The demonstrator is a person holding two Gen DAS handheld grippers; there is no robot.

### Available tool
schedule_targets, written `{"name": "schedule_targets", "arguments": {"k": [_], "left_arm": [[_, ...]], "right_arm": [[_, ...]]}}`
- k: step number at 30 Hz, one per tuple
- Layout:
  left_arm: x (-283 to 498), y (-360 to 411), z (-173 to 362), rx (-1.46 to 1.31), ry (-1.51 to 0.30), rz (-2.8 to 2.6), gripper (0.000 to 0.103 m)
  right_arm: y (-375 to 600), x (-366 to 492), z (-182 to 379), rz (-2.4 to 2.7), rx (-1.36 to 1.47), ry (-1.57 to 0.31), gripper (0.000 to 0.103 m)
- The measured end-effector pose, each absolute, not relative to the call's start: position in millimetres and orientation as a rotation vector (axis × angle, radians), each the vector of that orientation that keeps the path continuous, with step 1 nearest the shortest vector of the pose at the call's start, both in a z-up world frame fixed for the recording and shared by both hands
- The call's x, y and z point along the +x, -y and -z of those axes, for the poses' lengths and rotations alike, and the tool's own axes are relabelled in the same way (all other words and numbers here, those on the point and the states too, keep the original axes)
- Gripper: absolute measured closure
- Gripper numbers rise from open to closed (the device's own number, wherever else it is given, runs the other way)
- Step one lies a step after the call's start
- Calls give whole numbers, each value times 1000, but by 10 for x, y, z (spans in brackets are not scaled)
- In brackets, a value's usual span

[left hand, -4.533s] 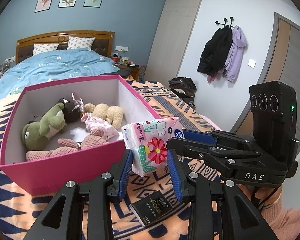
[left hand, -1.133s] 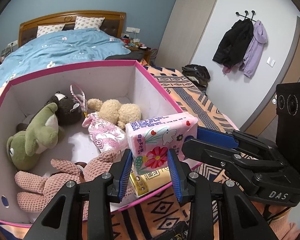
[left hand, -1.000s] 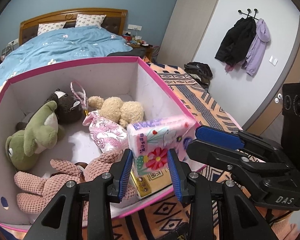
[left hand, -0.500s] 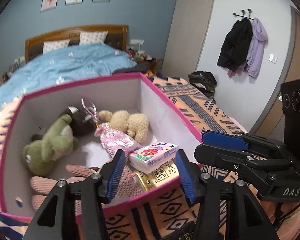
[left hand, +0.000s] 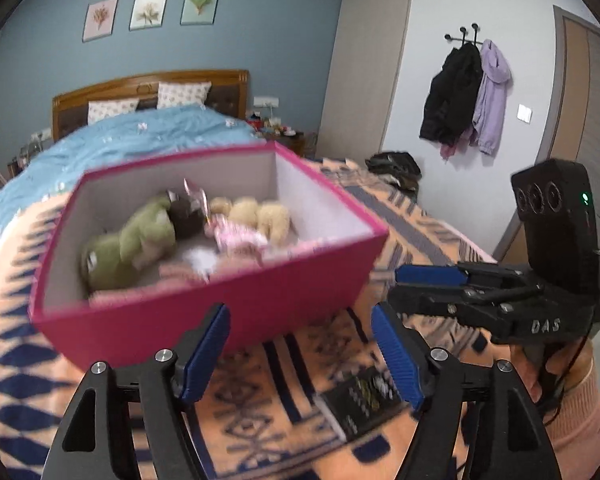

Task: Organize objects
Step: 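Lower both grippers onto the black 'Face' packet and close them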

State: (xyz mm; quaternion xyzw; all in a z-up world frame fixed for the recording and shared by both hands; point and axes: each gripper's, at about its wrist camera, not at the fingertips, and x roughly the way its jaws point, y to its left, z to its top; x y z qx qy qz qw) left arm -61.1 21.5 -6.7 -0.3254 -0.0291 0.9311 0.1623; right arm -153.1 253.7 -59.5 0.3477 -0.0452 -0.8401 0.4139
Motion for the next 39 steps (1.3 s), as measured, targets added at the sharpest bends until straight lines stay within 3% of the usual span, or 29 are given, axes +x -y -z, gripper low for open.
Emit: {"name": "schedule_targets", "arguments": {"k": [16, 25, 29, 32, 39], "left_arm": [[-522, -503, 657, -1174, 121, -2501, 30], [-570, -479, 808, -1255, 184, -2447, 50], [-580, -502, 826, -1273, 187, -2424, 56], [-589, -495, 835, -1281, 224, -2396, 62], [-622, -490, 830, -1297, 264, -2376, 69]], "right_arm": [[-2612, -1375, 1223, 2039, 1095, 140, 49], [-2597, -1375, 1363, 2019, 1141, 145, 49], [-2568, -1360, 1385, 2004, 1149, 134, 54], [-2539, -1361, 1429, 1973, 1166, 145, 66], [-2540, -1407, 1434, 1967, 1169, 179, 67]]}}
